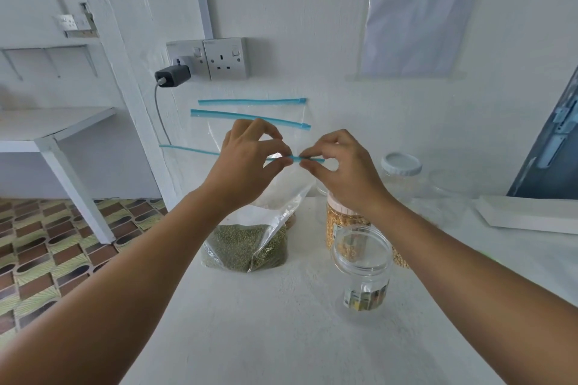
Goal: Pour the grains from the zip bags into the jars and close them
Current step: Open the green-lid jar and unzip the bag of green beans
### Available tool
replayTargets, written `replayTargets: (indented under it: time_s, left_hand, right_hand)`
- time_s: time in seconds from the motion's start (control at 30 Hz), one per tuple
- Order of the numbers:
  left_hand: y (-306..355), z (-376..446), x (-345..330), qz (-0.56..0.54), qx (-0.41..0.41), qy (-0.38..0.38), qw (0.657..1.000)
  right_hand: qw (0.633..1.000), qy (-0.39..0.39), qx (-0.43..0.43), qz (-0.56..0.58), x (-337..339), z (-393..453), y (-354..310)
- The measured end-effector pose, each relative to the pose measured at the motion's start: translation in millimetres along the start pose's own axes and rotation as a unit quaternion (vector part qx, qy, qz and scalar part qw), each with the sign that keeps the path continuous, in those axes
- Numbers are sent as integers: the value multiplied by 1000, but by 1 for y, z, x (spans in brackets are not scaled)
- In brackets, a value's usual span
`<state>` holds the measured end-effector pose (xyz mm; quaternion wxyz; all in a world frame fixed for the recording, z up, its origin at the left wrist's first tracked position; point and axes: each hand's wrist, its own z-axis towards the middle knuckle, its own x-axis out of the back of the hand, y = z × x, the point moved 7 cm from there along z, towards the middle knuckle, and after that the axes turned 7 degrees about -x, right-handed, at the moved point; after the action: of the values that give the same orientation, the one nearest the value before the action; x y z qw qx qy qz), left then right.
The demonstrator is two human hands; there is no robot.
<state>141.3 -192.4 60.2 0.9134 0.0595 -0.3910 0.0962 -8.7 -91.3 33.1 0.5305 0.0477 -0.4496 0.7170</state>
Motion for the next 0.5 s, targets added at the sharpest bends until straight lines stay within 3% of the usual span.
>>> replayTargets:
  time_s: [0.27, 0.5]
  left_hand:
    - [-23, -14, 10, 35, 14, -4, 999]
    - [-9, -12, 4, 32, -8, -3, 999]
  right_hand:
    - [999, 22, -12, -47, 4, -2, 9]
    - [992, 8, 51, -119, -15, 1, -25]
